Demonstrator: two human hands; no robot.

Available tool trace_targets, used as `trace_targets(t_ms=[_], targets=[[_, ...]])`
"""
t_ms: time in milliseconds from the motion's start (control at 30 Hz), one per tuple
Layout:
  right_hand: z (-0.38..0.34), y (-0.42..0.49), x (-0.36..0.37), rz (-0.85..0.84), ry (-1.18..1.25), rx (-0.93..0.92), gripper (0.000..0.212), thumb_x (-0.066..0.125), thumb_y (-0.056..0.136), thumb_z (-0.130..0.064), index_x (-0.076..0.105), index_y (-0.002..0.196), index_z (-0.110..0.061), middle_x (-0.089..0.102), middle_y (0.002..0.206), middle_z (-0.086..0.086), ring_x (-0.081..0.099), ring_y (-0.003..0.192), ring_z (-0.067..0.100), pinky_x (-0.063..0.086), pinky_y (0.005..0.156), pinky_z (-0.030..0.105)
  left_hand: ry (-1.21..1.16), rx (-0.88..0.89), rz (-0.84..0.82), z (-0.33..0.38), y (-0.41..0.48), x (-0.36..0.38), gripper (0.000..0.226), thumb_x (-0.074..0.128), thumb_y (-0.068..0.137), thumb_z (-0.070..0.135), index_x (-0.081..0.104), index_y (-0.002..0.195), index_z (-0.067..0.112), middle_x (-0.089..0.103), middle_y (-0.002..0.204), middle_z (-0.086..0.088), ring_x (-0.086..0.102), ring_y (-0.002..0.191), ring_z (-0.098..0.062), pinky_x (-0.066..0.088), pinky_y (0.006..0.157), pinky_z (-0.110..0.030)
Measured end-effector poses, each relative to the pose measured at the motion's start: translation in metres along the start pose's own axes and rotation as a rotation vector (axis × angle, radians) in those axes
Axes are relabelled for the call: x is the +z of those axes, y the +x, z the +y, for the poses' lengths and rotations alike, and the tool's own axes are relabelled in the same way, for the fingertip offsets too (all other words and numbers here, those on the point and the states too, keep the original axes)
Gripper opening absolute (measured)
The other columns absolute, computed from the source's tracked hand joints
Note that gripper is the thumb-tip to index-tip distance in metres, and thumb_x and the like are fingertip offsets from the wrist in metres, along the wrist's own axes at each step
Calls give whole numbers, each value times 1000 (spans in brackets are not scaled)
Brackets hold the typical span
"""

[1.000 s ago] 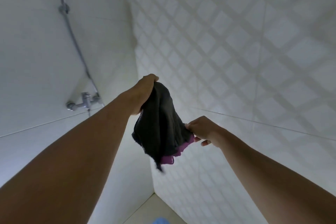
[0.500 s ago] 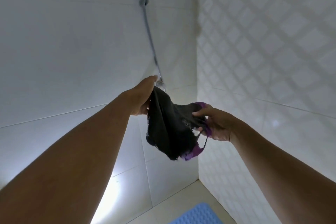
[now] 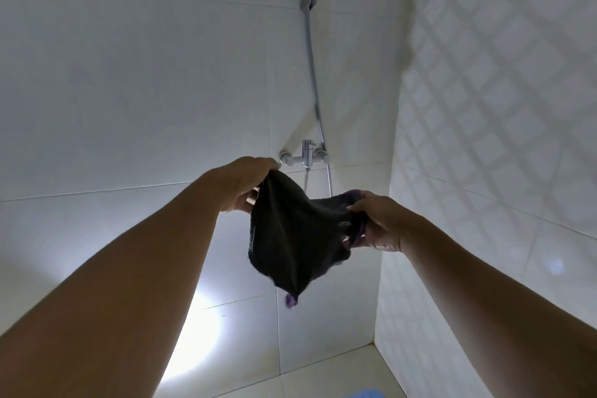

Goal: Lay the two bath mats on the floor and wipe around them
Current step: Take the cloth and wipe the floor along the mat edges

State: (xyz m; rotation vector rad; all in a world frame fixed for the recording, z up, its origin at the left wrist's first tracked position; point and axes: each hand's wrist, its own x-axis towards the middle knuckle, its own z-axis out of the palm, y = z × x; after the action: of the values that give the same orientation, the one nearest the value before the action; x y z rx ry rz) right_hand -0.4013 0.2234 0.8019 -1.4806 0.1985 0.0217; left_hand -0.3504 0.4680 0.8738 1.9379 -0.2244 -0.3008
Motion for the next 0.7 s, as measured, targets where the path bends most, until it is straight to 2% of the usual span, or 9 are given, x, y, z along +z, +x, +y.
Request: trace_targets(t_ms=[100, 133, 200, 300, 433, 533, 567, 600, 700], targets=[[-11, 11, -10, 80, -30, 32, 11, 50, 94, 0, 60, 95, -5, 55, 77, 15, 53, 63, 22, 49, 58, 35, 27, 1, 129, -16, 7, 1, 41, 71, 93, 35, 61, 121, 6, 65, 116, -15, 65, 106, -34, 58, 90, -52], [-14, 14, -13, 81, -38, 60, 4, 56, 93, -4, 60, 91, -6, 53, 73, 13, 52, 60, 20, 46, 57, 33, 8, -4, 174, -19, 9, 2, 42, 75, 91, 34, 63, 120, 6, 66, 116, -15, 65, 106, -33, 60, 88, -51], [-22, 18, -19, 36, -97, 138, 11, 67, 91, -14, 61, 91, -6, 58, 72, 11, 57, 63, 21, 50, 61, 33, -38, -15, 243, -24, 9, 6, 40, 78, 88, 31, 65, 117, 5, 67, 114, -15, 67, 103, -32, 62, 79, -47], [-35, 19, -20, -42, -277, 214, 23, 76, 87, -18, 63, 95, -2, 64, 79, 11, 62, 77, 25, 56, 83, 38, -54, -27, 313, -26, 7, 11, 33, 76, 88, 25, 67, 111, 3, 69, 109, -16, 68, 95, -30, 61, 67, -40], [-46, 27, -5, 26, -617, 139, 35, 81, 80, -15, 63, 105, -1, 69, 106, 17, 68, 91, 32, 59, 77, 44, -15, -71, 311, -27, 1, 16, 25, 67, 87, 8, 65, 109, -4, 67, 102, -19, 68, 86, -31, 60, 60, -38], [-48, 33, 4, 62, -910, 48, 73, 83, 73, -28, 44, 127, 2, 51, 131, 15, 66, 105, 38, 58, 91, 50, 16, -81, 309, -25, -5, 16, 17, 57, 88, -2, 63, 104, -1, 61, 93, -18, 66, 80, -32, 61, 64, -40], [-48, 36, 4, 34, -905, 55, 86, 85, 73, -29, 35, 136, 3, 51, 133, 16, 65, 106, 39, 57, 92, 52, 23, -79, 300, -25, -7, 15, 19, 54, 90, -3, 63, 106, 2, 61, 94, -17, 66, 83, -32, 60, 66, -41], [-48, 37, 6, -7, -847, 80, 87, 87, 72, -28, 36, 137, 2, 57, 128, 20, 66, 105, 40, 57, 92, 54, 34, -75, 284, -25, -10, 13, 22, 52, 93, -3, 65, 109, 4, 63, 97, -16, 67, 87, -33, 61, 68, -41], [-48, 31, 11, -223, -701, 193, 72, 92, 66, -30, 61, 123, 2, 70, 118, 23, 71, 103, 39, 57, 92, 53, 92, -76, 221, -30, -15, 3, 28, 49, 96, -4, 73, 105, 6, 69, 107, -17, 70, 91, -32, 61, 70, -38]])
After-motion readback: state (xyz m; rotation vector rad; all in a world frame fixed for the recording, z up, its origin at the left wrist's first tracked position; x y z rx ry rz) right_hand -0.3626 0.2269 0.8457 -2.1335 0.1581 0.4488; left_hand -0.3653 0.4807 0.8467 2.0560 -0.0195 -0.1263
